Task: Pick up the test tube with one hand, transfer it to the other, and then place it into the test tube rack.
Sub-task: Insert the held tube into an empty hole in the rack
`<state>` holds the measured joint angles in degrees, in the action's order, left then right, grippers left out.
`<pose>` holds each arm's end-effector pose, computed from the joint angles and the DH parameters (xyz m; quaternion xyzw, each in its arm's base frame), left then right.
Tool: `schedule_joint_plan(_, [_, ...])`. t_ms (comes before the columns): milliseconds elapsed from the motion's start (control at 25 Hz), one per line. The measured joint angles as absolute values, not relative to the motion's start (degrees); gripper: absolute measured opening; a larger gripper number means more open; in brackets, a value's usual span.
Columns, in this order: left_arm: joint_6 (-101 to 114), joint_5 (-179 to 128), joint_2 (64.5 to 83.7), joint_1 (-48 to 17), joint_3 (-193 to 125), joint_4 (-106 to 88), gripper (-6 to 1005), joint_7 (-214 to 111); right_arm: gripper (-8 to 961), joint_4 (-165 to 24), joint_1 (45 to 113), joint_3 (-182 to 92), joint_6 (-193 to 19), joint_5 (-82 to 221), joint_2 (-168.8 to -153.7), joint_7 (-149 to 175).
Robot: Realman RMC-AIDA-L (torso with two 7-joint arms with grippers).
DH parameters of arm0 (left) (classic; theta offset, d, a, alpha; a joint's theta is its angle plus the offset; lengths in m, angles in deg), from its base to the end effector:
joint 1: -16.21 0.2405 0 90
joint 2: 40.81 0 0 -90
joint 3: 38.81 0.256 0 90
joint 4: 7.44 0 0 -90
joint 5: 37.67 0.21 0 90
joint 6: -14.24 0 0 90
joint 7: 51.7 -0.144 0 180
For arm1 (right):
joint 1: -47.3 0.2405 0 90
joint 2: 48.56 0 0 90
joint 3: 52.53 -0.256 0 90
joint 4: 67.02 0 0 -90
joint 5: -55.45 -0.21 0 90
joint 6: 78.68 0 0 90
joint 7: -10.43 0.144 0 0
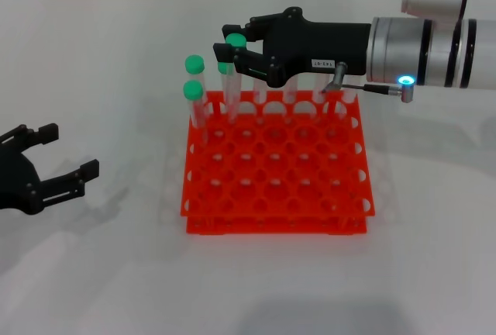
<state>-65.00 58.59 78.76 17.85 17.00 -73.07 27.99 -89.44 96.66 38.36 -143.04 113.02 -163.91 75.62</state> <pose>-0.3276 0.2430 0.0602 -0.8990 -0.2352 -0.1902 0.3166 0.1256 0.4020 -0.0669 -0.9425 0.0772 0.2987 0.1285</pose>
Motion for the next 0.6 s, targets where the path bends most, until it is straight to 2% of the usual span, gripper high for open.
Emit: schedule_joint_plan(600, [-65.0,57.9,78.63,16.2,17.0,-71.6,886,27.3,271,-89.5,96.4,38.7,-141.3,114.4,-164.46,75.9])
